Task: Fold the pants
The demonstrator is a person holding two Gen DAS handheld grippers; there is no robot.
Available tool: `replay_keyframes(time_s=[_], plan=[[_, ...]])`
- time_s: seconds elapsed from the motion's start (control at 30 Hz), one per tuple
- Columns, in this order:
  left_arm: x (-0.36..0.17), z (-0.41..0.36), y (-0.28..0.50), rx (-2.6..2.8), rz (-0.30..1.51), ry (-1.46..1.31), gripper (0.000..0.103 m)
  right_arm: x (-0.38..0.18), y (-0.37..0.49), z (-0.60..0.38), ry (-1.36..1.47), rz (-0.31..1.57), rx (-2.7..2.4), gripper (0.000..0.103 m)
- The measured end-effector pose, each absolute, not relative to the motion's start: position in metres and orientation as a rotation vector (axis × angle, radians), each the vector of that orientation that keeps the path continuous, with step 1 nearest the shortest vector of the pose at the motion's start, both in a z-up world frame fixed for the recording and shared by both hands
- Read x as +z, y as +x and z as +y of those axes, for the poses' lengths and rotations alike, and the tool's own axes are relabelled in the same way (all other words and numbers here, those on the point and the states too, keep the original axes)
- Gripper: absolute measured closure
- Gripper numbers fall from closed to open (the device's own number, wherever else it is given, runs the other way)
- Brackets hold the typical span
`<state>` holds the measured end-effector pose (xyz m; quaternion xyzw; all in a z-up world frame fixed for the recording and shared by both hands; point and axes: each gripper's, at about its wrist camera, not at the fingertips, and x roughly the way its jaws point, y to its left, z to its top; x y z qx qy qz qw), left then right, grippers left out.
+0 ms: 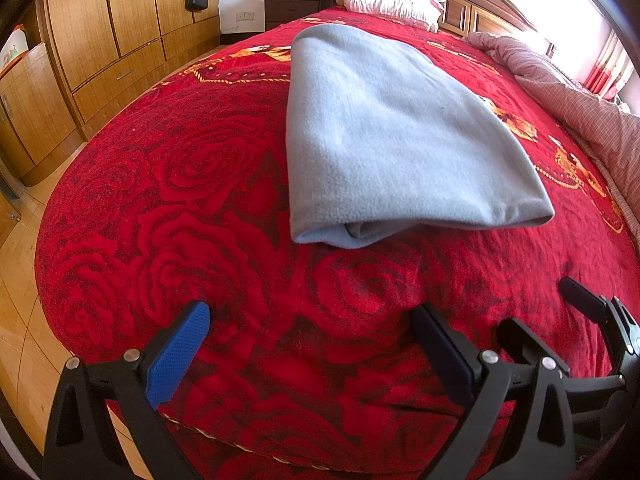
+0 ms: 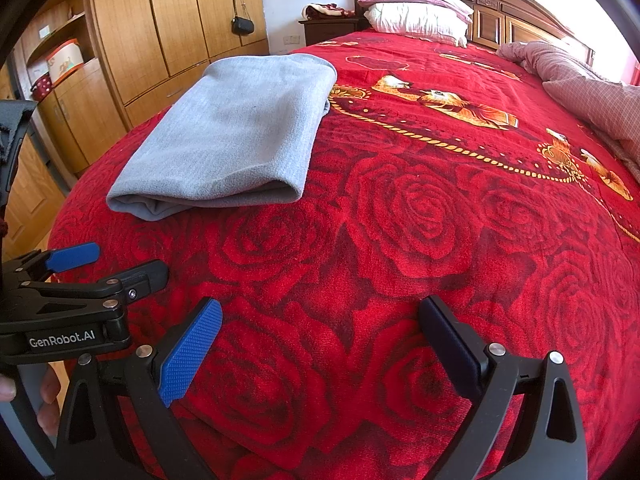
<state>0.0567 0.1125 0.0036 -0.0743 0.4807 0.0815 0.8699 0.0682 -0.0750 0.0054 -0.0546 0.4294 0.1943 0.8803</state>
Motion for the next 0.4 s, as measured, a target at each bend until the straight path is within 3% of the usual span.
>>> replay_keyframes(time_s=[0.4], plan=[[0.0042,0.1134,0.0552,0.169,1.001,-0.16,0.0,0.0058,0.0683,-0.0753,-0.111,0.895,0.403,0.002]])
